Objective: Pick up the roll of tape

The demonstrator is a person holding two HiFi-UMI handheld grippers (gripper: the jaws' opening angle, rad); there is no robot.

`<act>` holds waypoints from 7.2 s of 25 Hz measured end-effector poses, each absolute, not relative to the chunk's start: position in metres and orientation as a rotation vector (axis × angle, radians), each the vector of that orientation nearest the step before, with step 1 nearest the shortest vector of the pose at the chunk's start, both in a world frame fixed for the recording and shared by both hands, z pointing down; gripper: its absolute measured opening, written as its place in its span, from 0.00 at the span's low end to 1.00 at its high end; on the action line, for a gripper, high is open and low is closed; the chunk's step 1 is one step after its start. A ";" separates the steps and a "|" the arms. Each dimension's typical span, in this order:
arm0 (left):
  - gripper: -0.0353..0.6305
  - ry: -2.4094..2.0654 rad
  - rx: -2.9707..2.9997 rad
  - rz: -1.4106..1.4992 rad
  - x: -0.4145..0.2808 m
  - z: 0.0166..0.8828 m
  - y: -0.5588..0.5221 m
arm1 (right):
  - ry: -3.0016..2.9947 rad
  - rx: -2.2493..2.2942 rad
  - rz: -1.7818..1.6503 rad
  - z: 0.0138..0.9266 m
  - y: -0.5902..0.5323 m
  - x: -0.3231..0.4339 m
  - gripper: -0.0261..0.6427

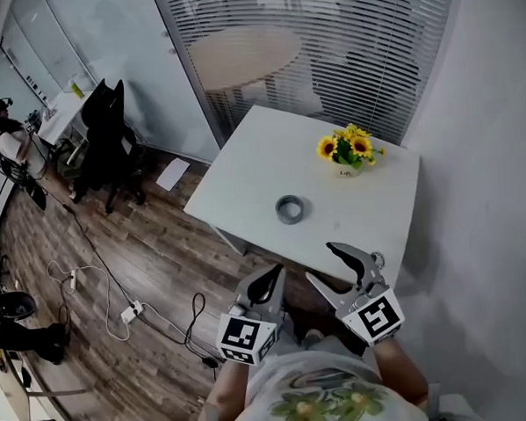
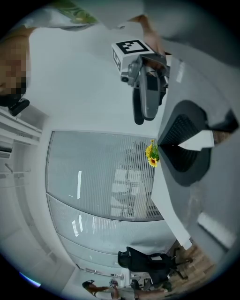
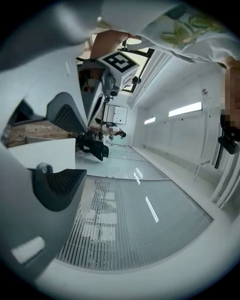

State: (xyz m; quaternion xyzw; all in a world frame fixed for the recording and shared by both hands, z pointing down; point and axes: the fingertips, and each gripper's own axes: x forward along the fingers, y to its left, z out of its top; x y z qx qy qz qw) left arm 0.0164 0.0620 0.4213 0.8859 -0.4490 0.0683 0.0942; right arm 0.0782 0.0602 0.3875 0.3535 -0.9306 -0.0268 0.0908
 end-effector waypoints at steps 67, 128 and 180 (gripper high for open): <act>0.06 -1.024 2.576 0.339 -0.081 0.516 -0.150 | -1.676 0.230 0.068 0.714 -0.123 0.002 0.26; 0.06 -1.142 2.490 0.364 -0.059 0.510 -0.135 | -2.237 0.349 0.488 0.607 -0.122 -0.017 0.13; 0.06 -1.140 2.554 0.300 -0.030 0.464 -0.130 | -2.890 0.677 0.564 0.443 -0.108 0.011 0.12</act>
